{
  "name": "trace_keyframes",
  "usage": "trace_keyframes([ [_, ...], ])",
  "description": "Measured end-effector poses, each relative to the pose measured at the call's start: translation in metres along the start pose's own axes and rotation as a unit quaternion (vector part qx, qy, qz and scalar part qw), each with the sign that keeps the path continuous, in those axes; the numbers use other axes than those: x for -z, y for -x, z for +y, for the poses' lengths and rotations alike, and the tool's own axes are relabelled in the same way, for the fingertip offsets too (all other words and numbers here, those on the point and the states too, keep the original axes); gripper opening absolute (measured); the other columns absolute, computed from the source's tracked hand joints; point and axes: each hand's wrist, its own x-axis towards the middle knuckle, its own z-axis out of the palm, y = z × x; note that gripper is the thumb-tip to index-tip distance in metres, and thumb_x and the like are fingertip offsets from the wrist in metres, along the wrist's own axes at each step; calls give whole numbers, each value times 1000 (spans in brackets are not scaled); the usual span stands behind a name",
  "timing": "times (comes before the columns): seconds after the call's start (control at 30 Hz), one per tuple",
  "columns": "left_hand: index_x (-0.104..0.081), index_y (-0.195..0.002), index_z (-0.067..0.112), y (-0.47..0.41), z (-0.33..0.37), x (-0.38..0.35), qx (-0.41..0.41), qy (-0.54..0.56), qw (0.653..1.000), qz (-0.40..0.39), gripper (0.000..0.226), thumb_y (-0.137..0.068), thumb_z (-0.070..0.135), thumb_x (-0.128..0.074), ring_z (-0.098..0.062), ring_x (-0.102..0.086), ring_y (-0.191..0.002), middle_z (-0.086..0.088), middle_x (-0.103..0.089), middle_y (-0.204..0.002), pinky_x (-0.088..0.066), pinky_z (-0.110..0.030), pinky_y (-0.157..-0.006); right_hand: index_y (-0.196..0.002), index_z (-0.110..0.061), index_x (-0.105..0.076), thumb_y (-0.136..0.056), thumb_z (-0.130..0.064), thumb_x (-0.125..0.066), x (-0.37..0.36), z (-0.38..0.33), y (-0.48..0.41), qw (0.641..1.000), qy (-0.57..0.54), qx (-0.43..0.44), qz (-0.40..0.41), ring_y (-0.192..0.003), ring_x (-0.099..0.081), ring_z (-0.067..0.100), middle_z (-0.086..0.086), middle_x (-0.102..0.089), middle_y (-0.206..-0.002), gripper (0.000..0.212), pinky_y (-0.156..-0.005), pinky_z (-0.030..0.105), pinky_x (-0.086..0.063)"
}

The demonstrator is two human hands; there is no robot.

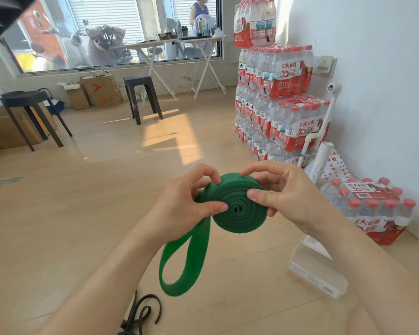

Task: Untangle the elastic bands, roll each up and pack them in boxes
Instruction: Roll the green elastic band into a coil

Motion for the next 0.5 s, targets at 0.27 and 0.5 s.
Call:
trace_keyframes([
  [0.27,-61,-86,23,5,5,-2,2,-40,999,36,31,-76,-5,-72,-16,-69,-75,-1,-73,-82,-59,-36,-71,-93,-38,-55,-82,-18,-74,-2,-4,3,977,193,11,-84,-87,-68,7,-8,-67,-98,30,-71,34,-57],
  [0.5,-54,-85,33,3,1,-9,-51,-197,979,14,36,-70,11,-78,-16,-60,-75,5,-66,-79,-52,-39,-69,-97,-31,-53,-76,-19,-75,-22,-6,7,957,265,67,-95,-86,-64,18,-4,-67,-81,33,-80,43,-52],
])
